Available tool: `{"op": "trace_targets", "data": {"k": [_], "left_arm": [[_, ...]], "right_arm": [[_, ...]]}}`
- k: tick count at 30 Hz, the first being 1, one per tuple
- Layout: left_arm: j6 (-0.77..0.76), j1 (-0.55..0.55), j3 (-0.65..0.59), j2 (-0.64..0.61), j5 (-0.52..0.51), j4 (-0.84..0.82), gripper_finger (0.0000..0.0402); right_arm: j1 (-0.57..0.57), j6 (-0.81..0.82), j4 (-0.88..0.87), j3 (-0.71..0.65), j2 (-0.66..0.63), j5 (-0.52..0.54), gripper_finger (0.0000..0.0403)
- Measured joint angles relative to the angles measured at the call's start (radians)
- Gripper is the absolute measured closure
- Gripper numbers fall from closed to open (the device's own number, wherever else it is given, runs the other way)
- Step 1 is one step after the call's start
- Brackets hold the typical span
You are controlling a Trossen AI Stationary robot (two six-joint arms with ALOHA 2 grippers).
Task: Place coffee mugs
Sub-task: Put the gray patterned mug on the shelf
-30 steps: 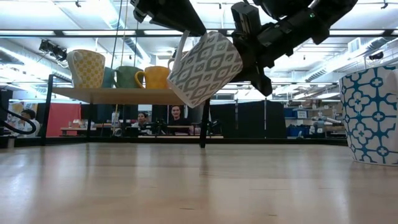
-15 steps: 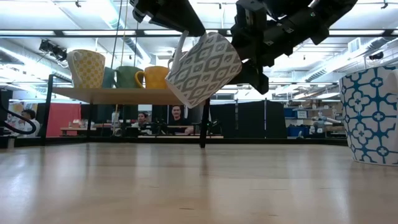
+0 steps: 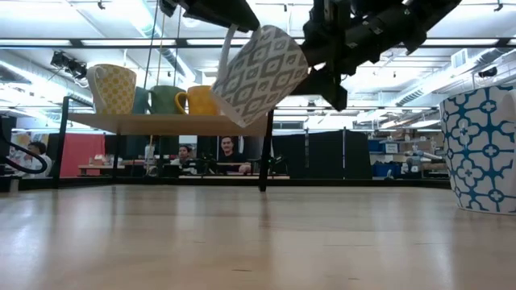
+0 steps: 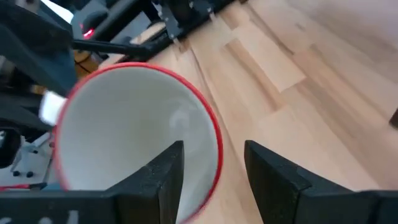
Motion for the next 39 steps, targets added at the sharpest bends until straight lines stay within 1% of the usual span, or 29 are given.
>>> {"op": "trace_targets", "data": {"k": [2,9,14,22,25,28,31,33,35,39], "left_arm": [[-0.003,-0.009,0.000,-0.008,-0.018,-0.009,0.0323],[-0.036,-0.026,0.000,-0.042,-0.133,-0.016,0.0323],[-0.048,-0.039,0.000,-0.063,-0.263,-0.017,0.0323],[-0.046,-0.046,0.000,-0.121,-0.523,-0.025,0.0323],[-0.050,-0.041,0.000,-0.161,-0.528,-0.059,0.0323],[-0.096,-0.023,0.001,-0.198,-0.532,-0.117,0.0323],[-0.194,0.000,0.000,-0.235,-0.527,-0.242,0.0323],[-0.304,0.019,0.001,-0.257,-0.531,-0.368,0.0322],[-0.463,0.039,0.001,-0.272,-0.526,-0.532,0.0322],[-0.839,0.083,0.001,-0.292,-0.524,-0.904,0.0322]], "right_arm": [[-0.005,-0.008,-0.014,0.000,-0.028,0.000,0.0228],[-0.025,-0.078,-0.070,0.000,-0.157,0.001,0.0228],[-0.038,-0.101,-0.105,0.000,-0.247,0.005,0.0229],[-0.043,-0.118,-0.126,-0.001,-0.333,0.006,0.0229],[-0.043,-0.126,-0.126,-0.001,-0.340,0.006,0.0229],[-0.043,-0.127,-0.127,-0.001,-0.340,0.006,0.0229],[-0.043,-0.127,-0.135,-0.001,-0.340,0.006,0.0229],[-0.043,-0.127,-0.141,-0.001,-0.340,0.006,0.0229],[-0.043,-0.127,-0.142,-0.001,-0.340,0.006,0.0229],[-0.043,-0.127,-0.146,-0.001,-0.340,0.006,0.0229]]}}
